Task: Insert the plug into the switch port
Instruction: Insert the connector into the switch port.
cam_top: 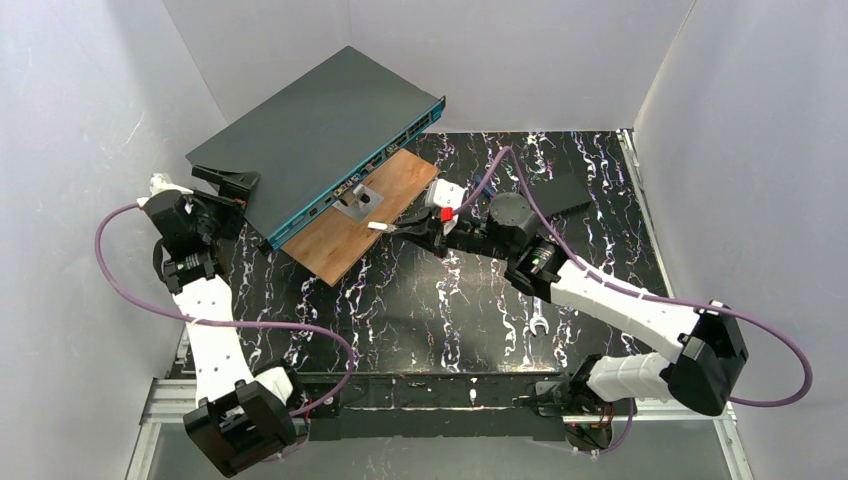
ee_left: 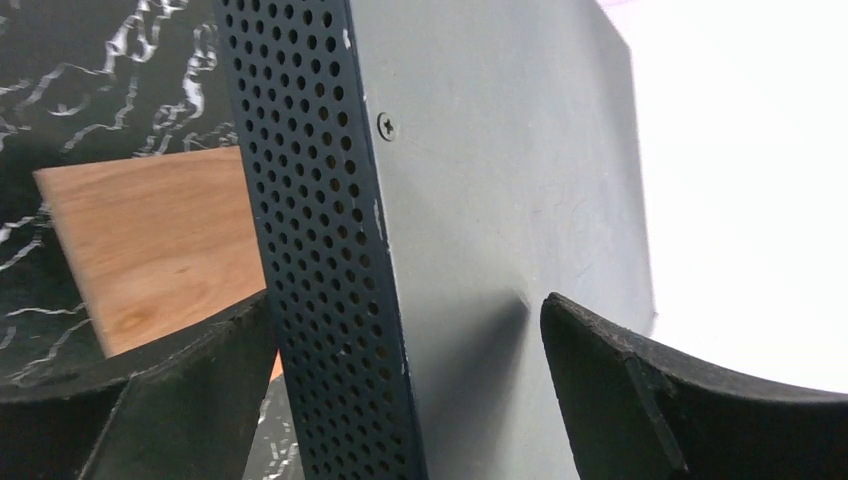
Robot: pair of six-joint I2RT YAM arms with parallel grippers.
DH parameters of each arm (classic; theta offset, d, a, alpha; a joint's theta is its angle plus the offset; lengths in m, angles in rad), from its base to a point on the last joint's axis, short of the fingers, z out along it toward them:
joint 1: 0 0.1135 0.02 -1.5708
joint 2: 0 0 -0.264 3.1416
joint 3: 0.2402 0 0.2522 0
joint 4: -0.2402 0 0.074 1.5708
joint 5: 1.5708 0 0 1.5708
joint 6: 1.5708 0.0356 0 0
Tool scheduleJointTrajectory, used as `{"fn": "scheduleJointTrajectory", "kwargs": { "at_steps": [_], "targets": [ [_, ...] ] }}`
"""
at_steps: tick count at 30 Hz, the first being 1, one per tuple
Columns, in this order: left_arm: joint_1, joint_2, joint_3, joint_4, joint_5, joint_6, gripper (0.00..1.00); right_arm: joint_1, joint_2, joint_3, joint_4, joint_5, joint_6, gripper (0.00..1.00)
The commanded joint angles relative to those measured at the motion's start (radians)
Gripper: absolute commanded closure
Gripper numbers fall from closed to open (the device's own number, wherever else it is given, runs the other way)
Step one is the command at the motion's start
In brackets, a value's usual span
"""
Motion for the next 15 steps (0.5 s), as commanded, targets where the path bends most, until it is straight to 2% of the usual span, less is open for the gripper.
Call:
{"fn": "scheduleJointTrajectory", "kwargs": {
  "at_steps": [1, 9, 11, 15],
  "targets": [
    [0.023, 0.005, -0.065, 0.099, 0.13, -0.101, 0.02, 0.025, 0.008, 0.058, 0.1, 0.045, -0.028, 0.99],
    [0.039, 0.021, -0.157, 0.231, 0.258, -0.244, 0.07, 0.104, 0.027, 0.043, 0.162, 0.255, -0.09, 0.99],
    [0.042, 0.03, -0.146, 0.189, 0.274, -0.245, 0.08, 0.12, 0.036, 0.038, 0.185, 0.299, -0.099, 0.99],
    [0.042, 0.043, -0.079, -0.002, 0.276, -0.197, 0.1, 0.144, 0.062, 0.038, 0.219, 0.36, -0.118, 0.99]
  ]
}}
